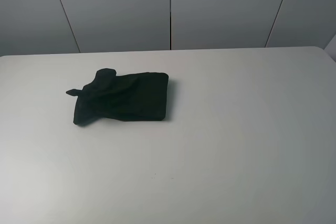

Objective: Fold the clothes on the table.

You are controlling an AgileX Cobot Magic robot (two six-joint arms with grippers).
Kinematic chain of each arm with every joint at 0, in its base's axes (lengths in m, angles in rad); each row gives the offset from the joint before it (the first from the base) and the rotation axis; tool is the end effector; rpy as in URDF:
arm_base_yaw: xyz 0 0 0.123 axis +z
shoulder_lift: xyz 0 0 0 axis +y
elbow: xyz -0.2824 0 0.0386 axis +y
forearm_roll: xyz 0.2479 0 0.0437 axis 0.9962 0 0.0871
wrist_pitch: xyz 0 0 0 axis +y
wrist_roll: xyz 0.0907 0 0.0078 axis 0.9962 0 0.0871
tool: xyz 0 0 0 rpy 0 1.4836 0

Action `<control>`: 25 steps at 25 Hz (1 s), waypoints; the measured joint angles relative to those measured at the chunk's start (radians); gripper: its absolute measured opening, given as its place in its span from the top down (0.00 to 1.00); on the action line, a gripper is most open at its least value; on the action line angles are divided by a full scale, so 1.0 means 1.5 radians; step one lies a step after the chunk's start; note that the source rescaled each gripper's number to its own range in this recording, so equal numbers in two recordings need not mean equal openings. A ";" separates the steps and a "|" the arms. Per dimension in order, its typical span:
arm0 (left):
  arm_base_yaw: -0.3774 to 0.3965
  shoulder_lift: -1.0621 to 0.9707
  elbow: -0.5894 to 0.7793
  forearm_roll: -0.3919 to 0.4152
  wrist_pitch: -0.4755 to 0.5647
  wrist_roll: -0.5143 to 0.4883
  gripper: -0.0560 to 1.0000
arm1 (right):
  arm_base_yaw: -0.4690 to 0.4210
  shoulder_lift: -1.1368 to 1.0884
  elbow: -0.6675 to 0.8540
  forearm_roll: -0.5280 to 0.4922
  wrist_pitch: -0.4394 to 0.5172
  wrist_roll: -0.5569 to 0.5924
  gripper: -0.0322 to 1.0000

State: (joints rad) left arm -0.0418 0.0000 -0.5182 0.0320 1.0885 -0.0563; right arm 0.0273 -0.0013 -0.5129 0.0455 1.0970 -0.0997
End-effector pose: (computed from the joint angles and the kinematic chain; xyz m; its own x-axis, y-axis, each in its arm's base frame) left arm -0.0080 0.0029 0.2800 -0.4642 -0.0220 -0.8854 -0.0026 0.9997 -0.0236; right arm -0.0082 0.0035 0.2779 -0.4686 -0.0916 -0.8787 -0.1001 0.9937 -0.0502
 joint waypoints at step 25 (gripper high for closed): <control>0.000 0.000 0.000 -0.026 0.000 0.038 0.01 | -0.025 0.000 0.000 0.000 0.000 0.001 0.00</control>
State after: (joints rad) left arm -0.0418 0.0000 -0.5182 -0.0072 1.0885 0.0000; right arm -0.0107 -0.0013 -0.5129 0.0455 1.0970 -0.0981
